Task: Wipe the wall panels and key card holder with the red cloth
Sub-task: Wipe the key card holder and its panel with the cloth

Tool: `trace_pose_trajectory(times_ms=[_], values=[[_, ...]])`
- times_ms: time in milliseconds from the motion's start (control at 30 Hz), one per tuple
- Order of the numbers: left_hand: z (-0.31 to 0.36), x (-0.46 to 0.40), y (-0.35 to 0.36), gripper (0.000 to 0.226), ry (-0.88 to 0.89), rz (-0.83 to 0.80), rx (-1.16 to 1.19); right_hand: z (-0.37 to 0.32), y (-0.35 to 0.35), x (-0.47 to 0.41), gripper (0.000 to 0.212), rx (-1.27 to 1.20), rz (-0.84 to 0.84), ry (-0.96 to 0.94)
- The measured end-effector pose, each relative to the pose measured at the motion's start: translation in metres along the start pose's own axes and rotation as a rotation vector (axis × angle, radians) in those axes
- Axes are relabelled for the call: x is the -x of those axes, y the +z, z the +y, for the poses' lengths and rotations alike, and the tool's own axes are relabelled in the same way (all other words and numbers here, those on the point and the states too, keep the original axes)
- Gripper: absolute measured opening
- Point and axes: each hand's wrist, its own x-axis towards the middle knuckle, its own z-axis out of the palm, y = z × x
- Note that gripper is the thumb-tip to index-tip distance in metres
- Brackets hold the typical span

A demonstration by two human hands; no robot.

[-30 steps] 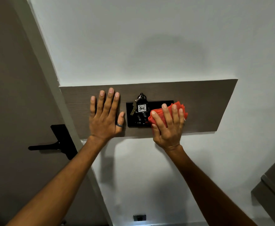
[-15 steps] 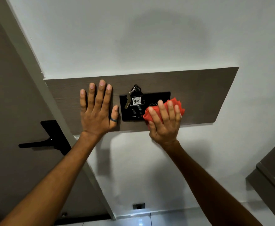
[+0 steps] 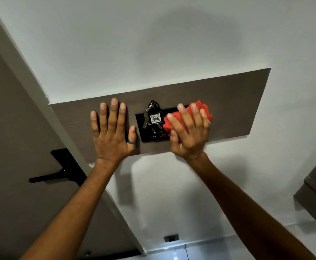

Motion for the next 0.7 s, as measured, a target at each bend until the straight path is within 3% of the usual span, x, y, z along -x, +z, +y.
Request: trace_pose_trajectory(times_ms=[133,367,567,700], values=[[0.0,-0.001,0.001,0.069,-0.005,0.0,0.011,0.0,0.017,-0.03,0.046,-0.032,-0.002,0.039],[-0.001,-0.002,0.0,0.069,0.002,-0.007,0.0,0.01,-0.005,0.023,0.042,-0.025,-0.057,-0.092],[-0.001,0.002,0.004,0.068,-0.001,0.009,0.025,0.005,0.011,-0.015,0.046,-0.024,-0.021,0.059],[-0.001,0.001,0.004,0.068,-0.005,0.019,0.009,0.014,0.001,0.02,0.043,0.021,-0.042,-0.087]])
